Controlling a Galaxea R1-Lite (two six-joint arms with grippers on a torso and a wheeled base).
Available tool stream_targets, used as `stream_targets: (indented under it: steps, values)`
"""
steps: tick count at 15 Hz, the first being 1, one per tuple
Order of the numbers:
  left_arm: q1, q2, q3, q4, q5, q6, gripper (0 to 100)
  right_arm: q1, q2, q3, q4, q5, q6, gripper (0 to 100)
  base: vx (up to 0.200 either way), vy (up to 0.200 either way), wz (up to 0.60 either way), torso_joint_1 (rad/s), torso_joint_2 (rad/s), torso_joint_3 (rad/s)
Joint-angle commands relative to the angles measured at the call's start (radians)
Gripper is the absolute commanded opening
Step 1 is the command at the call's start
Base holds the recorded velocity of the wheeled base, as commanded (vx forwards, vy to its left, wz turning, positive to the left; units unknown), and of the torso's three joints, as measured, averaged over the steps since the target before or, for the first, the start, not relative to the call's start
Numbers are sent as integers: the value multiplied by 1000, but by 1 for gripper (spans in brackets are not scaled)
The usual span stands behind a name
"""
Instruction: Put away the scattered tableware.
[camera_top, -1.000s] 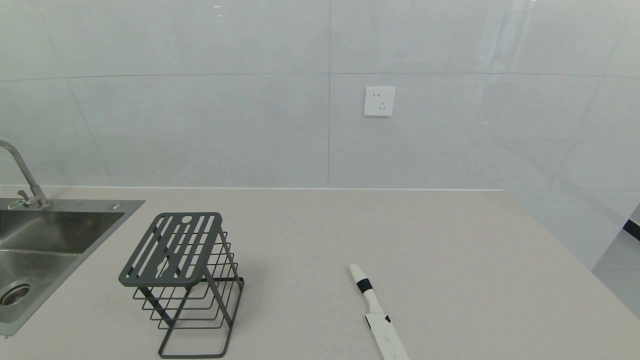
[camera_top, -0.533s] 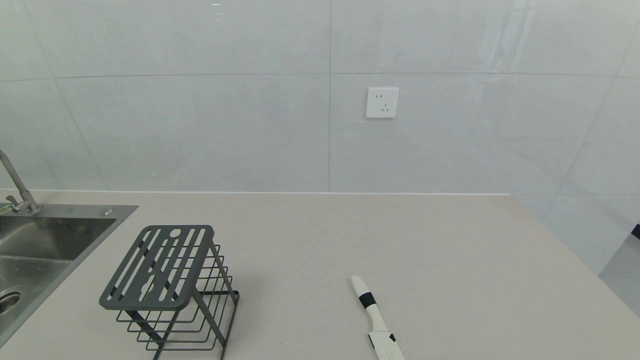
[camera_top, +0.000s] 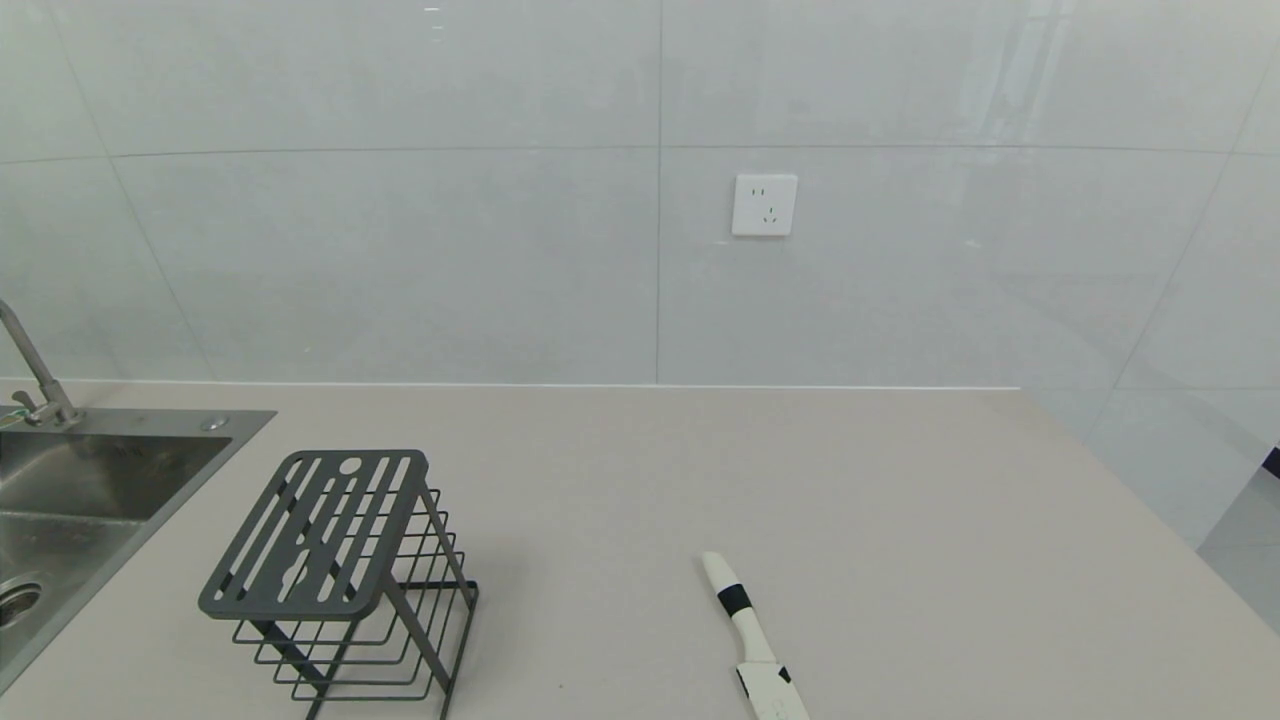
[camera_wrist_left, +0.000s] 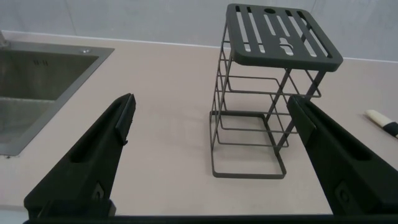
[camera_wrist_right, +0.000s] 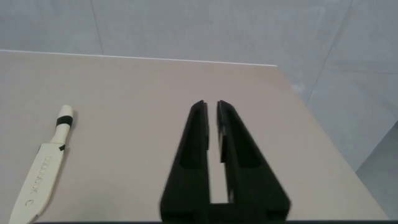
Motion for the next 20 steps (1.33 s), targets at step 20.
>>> stream_targets:
  steps: [20]
  values:
    - [0, 2, 0, 4, -23, 57, 100, 460, 1358, -477, -123, 87, -158, 100, 0, 0, 0, 0, 0, 0]
